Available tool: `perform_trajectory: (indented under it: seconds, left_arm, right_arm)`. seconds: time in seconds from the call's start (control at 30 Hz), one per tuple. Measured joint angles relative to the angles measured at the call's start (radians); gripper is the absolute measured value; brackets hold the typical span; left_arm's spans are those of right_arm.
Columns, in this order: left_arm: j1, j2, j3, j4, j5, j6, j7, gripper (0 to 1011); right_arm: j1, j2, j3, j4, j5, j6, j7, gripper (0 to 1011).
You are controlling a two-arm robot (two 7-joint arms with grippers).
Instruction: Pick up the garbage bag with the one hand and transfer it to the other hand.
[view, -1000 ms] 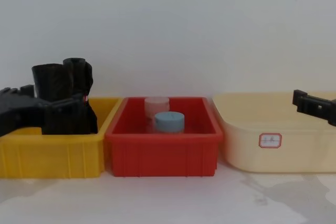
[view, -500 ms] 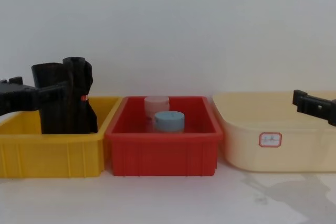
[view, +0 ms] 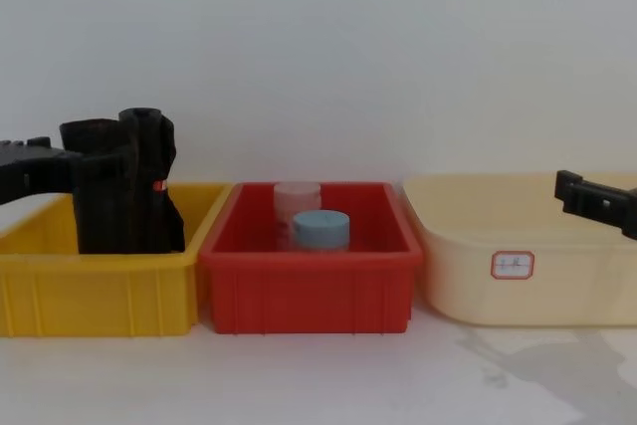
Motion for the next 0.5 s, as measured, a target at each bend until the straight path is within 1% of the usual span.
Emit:
perform_trajectory:
  seconds: [0.1, 0.27, 0.4, 0.5]
  left_arm:
    - [-0.027, -0.009, 0.006, 0.028, 0.014, 0.009, 0.003, 1001]
    - [-0.053, -0.02, 0.011, 0.056, 0.034, 0.018, 0.019, 1000]
    - [-0.071, -0.029, 0.014, 0.079, 0.047, 0.023, 0.029, 933]
    - [-0.081, -0.033, 0.016, 0.093, 0.055, 0.026, 0.034, 865]
  right_arm:
    - [0.0, 0.0, 0.0, 0.0, 0.0, 0.0, 0.0, 1000]
    - [0.0, 0.0, 0.0, 0.0, 0.0, 0.0, 0.0, 1001]
    - [0.0, 0.0, 0.0, 0.0, 0.0, 0.0, 0.0, 1000]
    - [0.0, 0.0, 0.0, 0.0, 0.0, 0.0, 0.0, 1001]
